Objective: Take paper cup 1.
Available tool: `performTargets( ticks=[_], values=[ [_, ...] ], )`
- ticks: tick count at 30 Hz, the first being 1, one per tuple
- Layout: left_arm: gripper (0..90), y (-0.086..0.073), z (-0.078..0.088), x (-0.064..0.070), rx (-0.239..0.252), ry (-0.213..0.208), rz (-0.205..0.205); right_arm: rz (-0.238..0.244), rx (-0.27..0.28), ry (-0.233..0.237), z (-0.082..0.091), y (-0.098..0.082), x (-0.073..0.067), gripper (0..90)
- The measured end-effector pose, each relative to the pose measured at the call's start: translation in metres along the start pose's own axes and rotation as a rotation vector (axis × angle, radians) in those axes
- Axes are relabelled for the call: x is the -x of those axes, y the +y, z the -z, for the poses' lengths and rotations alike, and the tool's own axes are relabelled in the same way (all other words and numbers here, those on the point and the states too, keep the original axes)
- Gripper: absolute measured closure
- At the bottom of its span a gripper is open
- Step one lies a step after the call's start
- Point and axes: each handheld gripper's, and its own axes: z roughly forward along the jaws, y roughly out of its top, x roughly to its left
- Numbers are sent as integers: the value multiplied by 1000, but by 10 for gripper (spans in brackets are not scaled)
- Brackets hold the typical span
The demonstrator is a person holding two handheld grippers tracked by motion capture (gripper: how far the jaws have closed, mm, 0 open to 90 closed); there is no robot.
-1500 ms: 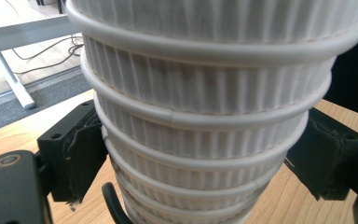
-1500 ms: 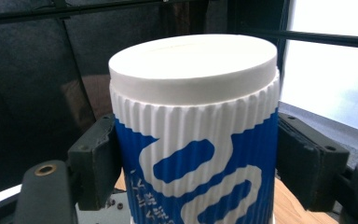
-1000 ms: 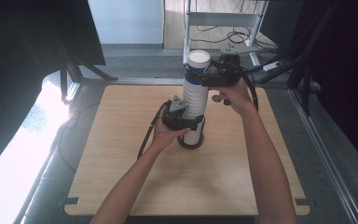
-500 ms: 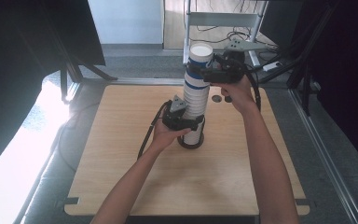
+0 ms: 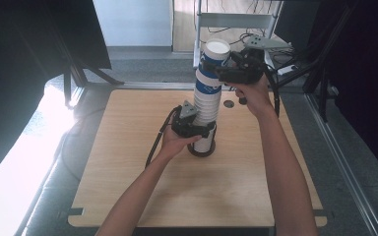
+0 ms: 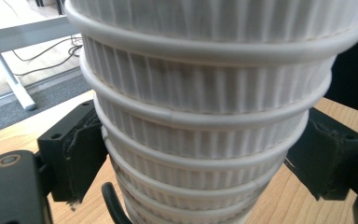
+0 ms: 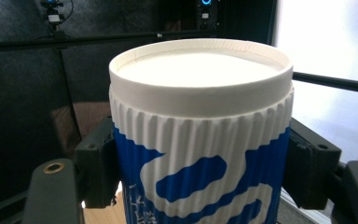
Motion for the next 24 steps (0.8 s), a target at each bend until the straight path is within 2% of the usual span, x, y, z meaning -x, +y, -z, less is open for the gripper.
performTargets(
  ticks=[7,13,16,20,24],
  values=[
    [129,0,0,1,0,3,-3,15,44,-7,13,9,-3,259],
    [130,-1,0,-2,2,0,9,11,91,13,28,15,-4,261],
    [129,0,-1,0,0,3,8,23,79,20,32,15,-4,261],
    [129,0,0,-1,1,7,6,20,96,34,40,12,-8,260],
    [129,0,0,0,0,8,6,19,91,35,48,7,-10,260]
  ],
)
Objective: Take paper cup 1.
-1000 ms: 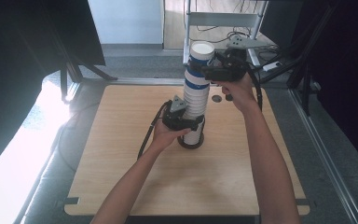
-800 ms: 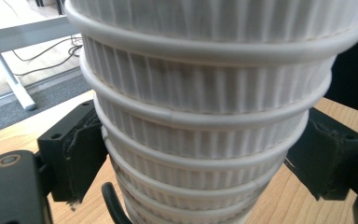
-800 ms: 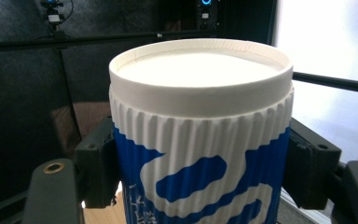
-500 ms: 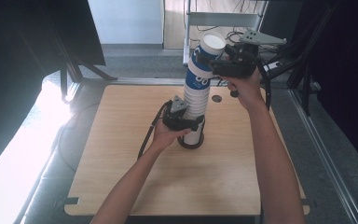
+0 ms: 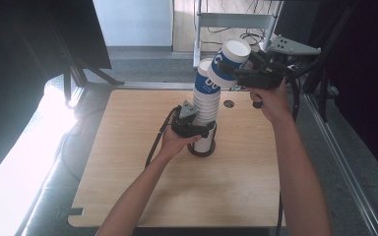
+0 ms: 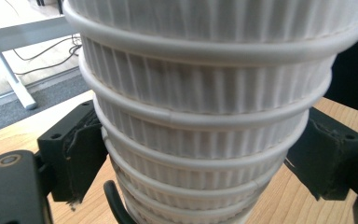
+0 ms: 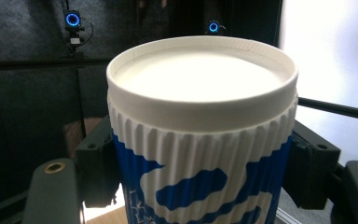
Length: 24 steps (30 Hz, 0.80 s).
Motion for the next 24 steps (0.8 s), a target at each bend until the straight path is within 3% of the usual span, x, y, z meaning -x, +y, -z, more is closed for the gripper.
performTargets(
  ticks=[12,24],
  values=[
    [129,1,0,1,-7,8,-3,6,16,37,26,-10,-14,261],
    [129,1,1,2,-16,12,-8,30,2,82,36,-28,-30,261]
  ],
)
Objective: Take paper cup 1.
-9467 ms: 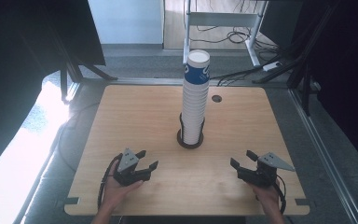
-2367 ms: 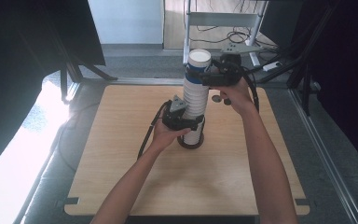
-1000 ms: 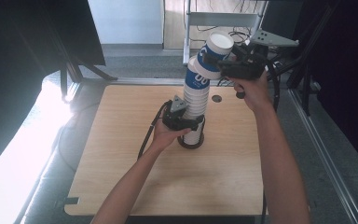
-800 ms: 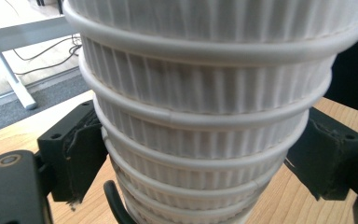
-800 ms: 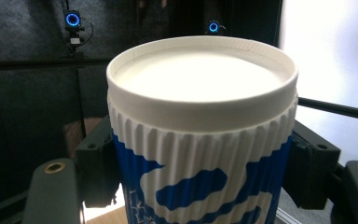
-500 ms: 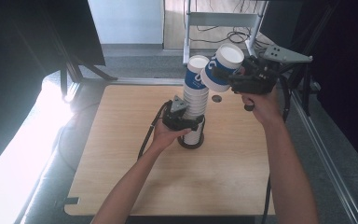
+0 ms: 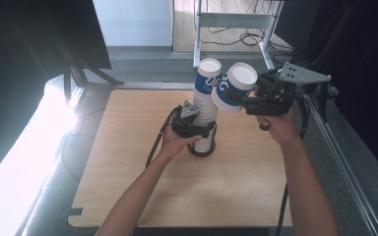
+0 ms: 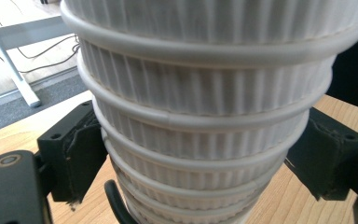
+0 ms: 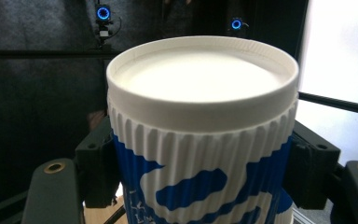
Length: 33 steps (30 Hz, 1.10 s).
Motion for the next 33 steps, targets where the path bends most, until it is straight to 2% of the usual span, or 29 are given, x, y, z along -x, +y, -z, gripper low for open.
performTargets(
  ticks=[8,23,26,33],
  values=[
    [128,0,0,1,2,-1,8,1,-25,17,3,-16,-7,261],
    [97,-1,3,2,4,4,11,-40,-54,43,0,-51,-9,261],
    [97,-3,6,0,8,5,22,-38,-58,46,-1,-53,-10,261],
    [97,-10,14,-2,11,-5,14,-37,-59,54,1,-60,-16,261]
  ],
)
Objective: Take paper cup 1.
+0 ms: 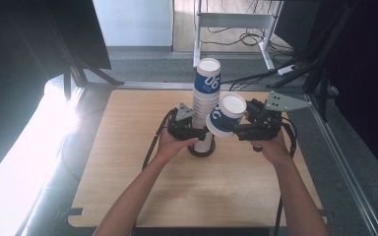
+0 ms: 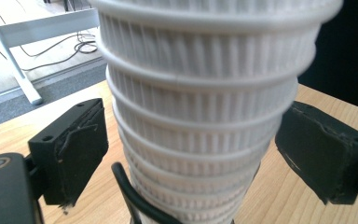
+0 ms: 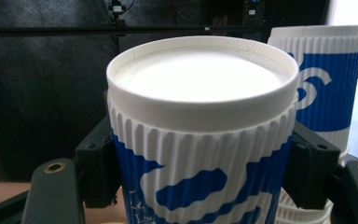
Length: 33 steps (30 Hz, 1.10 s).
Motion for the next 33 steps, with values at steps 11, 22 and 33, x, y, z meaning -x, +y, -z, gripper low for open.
performTargets(
  ticks=[11,22,33],
  values=[
    [104,-13,22,4,19,-30,-15,-3,-24,0,5,-18,-7,260],
    [131,-44,44,12,-7,-22,-51,-43,-34,14,4,-51,-17,260],
    [134,-76,66,18,-7,-30,-25,-75,-50,20,2,-90,-27,259]
  ],
)
